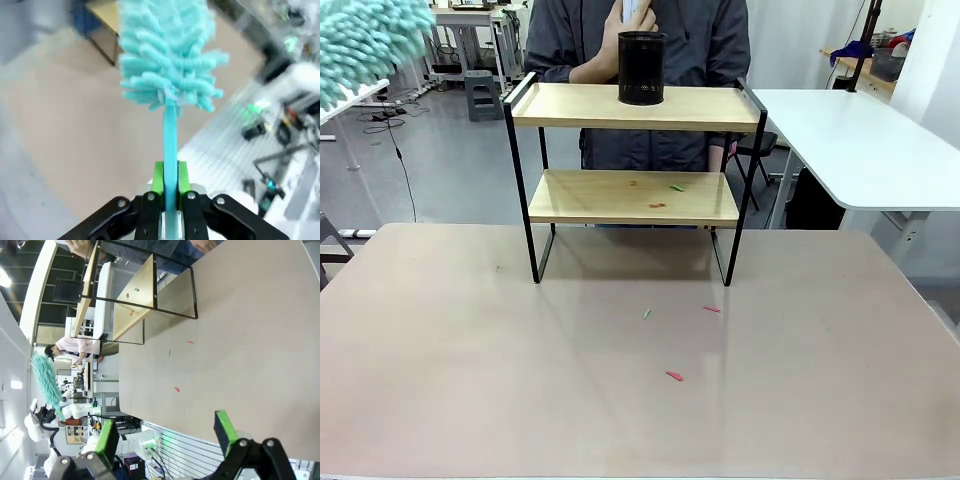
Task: Clean the shelf.
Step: Clean the remaining tier of the Shelf with the Duster once objects are removed.
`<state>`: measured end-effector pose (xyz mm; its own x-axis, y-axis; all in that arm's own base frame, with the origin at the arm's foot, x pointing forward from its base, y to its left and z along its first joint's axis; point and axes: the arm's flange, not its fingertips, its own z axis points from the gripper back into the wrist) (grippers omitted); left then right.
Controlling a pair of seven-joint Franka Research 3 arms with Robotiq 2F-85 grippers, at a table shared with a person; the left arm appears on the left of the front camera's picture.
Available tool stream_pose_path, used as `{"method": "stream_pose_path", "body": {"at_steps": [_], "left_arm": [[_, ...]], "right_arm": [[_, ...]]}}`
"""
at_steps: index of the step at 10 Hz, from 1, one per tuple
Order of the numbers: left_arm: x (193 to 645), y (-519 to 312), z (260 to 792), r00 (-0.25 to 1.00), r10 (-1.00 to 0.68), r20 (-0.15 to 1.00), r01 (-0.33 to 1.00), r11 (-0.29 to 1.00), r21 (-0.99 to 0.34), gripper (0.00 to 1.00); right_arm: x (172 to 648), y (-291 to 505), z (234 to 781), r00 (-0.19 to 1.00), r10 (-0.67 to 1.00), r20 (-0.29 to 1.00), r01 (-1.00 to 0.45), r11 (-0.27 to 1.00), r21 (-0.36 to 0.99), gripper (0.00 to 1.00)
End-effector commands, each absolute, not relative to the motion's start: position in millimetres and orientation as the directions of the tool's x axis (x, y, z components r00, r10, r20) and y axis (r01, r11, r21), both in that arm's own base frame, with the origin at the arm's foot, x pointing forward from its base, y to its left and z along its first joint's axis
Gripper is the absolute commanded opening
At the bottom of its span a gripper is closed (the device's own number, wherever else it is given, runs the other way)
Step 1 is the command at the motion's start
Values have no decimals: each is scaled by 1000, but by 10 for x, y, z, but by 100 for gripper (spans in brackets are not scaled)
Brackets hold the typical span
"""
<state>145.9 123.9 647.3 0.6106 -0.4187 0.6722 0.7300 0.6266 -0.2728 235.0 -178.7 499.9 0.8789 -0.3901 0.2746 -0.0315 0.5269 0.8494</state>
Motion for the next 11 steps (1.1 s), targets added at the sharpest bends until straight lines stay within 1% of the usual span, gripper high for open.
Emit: {"method": "stream_pose_path", "body": {"at_steps": [1,2,4,5,6,7,8,9,11], "left_arm": [[1515,925,6099,531,-616,581,839,480,-257,12],[1618,644,5947,524,-679,514,848,471,-242,12],[1889,19,5691,509,-754,415,860,455,-229,12],[2082,-321,5545,543,-756,366,839,509,-194,12],[2258,-565,5438,585,-732,348,806,570,-157,12],[2450,-757,5364,668,-643,375,726,673,-138,12],[2602,-783,5372,728,-578,368,672,709,-216,12],[2272,-622,5443,581,-733,355,809,569,-147,12],[2272,-622,5443,581,-733,355,809,569,-147,12]], "right_arm": [[2364,-1785,5019,873,-385,300,-64,519,852,100],[2364,-1785,5019,873,-385,300,-64,519,852,100],[2364,-1785,5019,873,-385,300,-64,519,852,100],[2364,-1785,5019,873,-385,300,-64,519,852,100],[2364,-1785,5019,873,-385,300,-64,519,852,100],[2364,-1785,5019,873,-385,300,-64,519,852,100],[2364,-1785,5019,873,-385,300,-64,519,852,100],[2364,-1785,5019,873,-385,300,-64,519,852,100],[2364,-1785,5019,873,-385,300,-64,519,852,100]]}}
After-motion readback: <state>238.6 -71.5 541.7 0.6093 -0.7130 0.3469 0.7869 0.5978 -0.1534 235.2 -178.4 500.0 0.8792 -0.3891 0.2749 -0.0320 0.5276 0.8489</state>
